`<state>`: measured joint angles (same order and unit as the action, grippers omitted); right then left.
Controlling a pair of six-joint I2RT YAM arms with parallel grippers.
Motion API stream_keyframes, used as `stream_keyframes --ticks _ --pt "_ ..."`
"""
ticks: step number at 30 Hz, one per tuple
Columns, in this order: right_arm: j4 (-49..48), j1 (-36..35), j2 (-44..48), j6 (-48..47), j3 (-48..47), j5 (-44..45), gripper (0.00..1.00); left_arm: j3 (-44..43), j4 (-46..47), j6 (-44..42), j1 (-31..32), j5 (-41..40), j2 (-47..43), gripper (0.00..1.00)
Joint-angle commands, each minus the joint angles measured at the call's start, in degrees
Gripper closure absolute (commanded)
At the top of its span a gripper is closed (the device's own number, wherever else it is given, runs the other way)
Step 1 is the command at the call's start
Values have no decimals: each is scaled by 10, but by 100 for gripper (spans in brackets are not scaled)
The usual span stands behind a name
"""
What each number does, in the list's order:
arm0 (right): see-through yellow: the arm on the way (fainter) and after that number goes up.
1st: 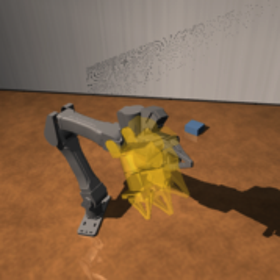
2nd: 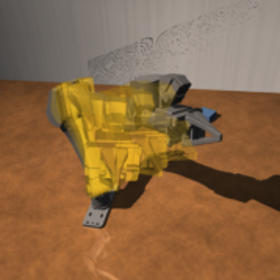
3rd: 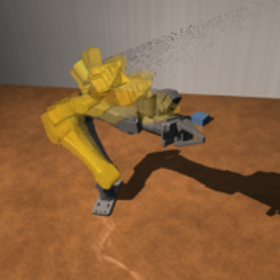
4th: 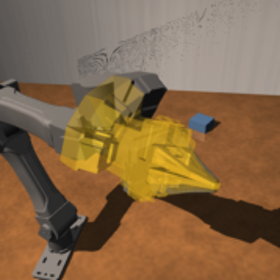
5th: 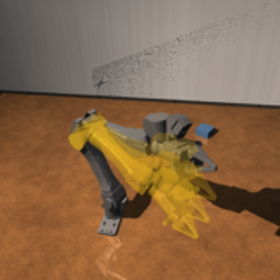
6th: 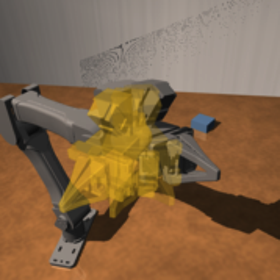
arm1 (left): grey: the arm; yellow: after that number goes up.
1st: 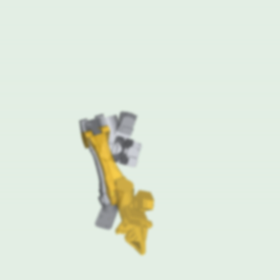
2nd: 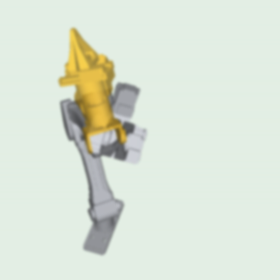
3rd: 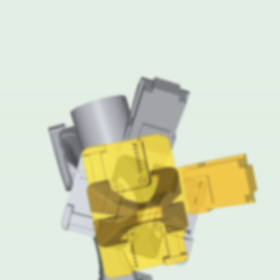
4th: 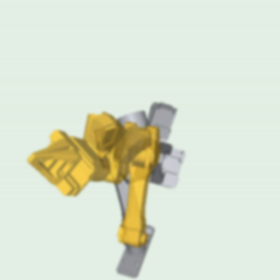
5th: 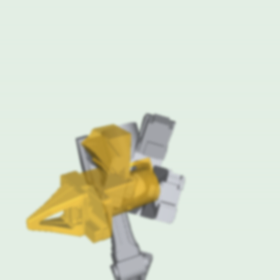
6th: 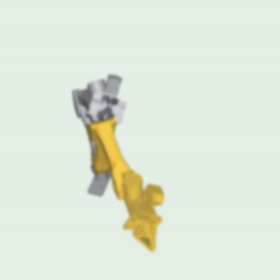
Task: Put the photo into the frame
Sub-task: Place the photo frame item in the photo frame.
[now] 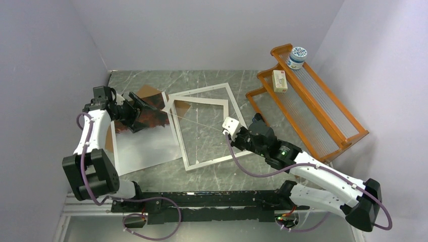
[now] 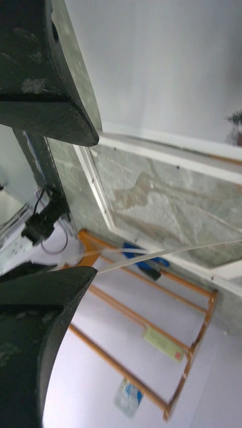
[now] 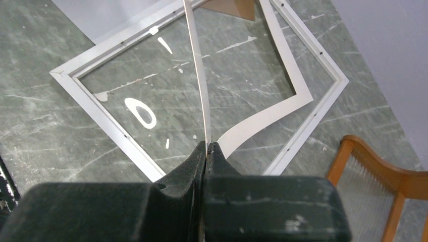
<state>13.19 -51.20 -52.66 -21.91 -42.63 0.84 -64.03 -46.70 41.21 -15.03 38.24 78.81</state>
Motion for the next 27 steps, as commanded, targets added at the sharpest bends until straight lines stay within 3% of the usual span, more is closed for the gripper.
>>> stream_keyframes --ticks 1,6,14,20,27 --pt "-54 -9 11 2 7 -21 100 15 107 93 1 101 42 8" --pt "-53 -18 1 -3 5 -13 100 46 200 180 13 162 79 13" --pt "-55 -25 2 -9 6 -14 100 48 262 237 19 189 130 18" --pt "-56 -26 3 -8 6 -13 100 74 273 222 27 224 128 43" --pt "-56 -27 1 -9 5 -14 100 106 283 201 28 262 130 83"
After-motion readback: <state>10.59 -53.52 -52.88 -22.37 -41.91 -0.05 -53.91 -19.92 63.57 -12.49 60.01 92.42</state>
